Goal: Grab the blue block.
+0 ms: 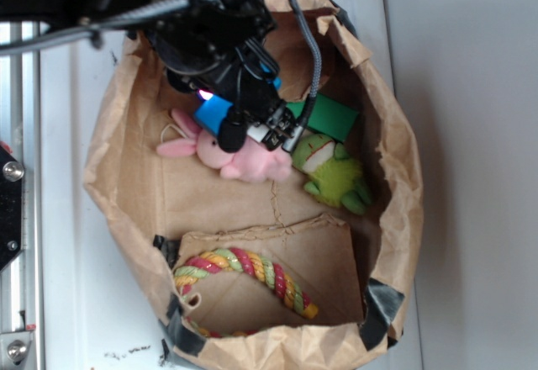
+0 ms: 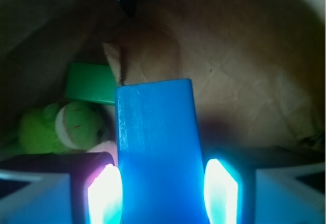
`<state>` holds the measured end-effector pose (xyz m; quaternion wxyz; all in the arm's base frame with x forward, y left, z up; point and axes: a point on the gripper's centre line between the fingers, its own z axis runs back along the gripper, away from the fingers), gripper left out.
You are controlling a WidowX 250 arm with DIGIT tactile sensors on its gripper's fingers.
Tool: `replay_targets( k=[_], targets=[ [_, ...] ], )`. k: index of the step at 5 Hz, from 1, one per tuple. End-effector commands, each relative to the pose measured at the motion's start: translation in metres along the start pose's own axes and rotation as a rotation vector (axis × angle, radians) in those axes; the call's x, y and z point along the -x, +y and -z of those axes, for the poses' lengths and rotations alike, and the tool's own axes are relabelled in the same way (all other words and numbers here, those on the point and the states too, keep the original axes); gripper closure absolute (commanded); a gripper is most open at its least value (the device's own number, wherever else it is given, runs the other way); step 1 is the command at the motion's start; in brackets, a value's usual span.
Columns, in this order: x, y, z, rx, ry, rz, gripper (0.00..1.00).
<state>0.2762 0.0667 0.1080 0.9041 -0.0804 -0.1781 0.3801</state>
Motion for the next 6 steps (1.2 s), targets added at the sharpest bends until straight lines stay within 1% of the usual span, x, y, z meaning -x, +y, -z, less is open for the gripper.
replay_targets(
  k=[1,2,3,4,5,6],
  targets=[
    [0.002,-0.021,-0.046,0.012,-0.034,0.325,1.0],
    [0.008,-0.031,-0.06,-0.01,0.012,0.413,1.0],
    [0.013,-0.049,-0.067,-0.048,0.024,0.462,1.0],
    [0.013,-0.061,-0.072,-0.058,0.056,0.5,1.0],
    [0.013,-0.063,-0.074,-0.045,0.05,0.51,1.0],
    [0.013,-0.063,-0.073,-0.052,0.012,0.504,0.03]
  ],
)
